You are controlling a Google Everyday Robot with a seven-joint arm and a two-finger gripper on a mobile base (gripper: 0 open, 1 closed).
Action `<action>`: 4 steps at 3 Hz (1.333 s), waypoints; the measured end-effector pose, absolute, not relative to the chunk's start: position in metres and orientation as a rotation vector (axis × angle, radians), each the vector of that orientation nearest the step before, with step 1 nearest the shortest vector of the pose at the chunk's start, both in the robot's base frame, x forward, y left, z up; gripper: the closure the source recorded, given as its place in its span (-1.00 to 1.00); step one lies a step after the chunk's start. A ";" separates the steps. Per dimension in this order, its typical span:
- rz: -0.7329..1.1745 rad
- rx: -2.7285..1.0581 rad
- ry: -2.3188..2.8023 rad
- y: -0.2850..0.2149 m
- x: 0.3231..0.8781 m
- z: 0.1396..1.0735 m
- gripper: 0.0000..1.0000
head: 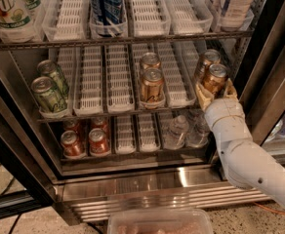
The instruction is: Pick orange can from middle shelf of fridge
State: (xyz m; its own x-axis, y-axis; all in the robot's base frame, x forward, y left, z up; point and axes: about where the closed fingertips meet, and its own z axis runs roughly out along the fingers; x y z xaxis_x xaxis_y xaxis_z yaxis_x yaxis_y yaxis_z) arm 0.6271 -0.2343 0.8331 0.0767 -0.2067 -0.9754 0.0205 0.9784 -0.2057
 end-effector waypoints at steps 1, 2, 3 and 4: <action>-0.171 -0.152 1.486 -0.234 0.627 0.833 0.87; -0.171 -0.152 1.486 -0.234 0.627 0.833 1.00; -0.171 -0.152 1.486 -0.234 0.627 0.833 1.00; -0.133 -0.161 1.481 -0.230 0.625 0.844 1.00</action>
Offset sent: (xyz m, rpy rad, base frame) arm 0.0000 0.0000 0.0000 0.0000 0.0000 0.0000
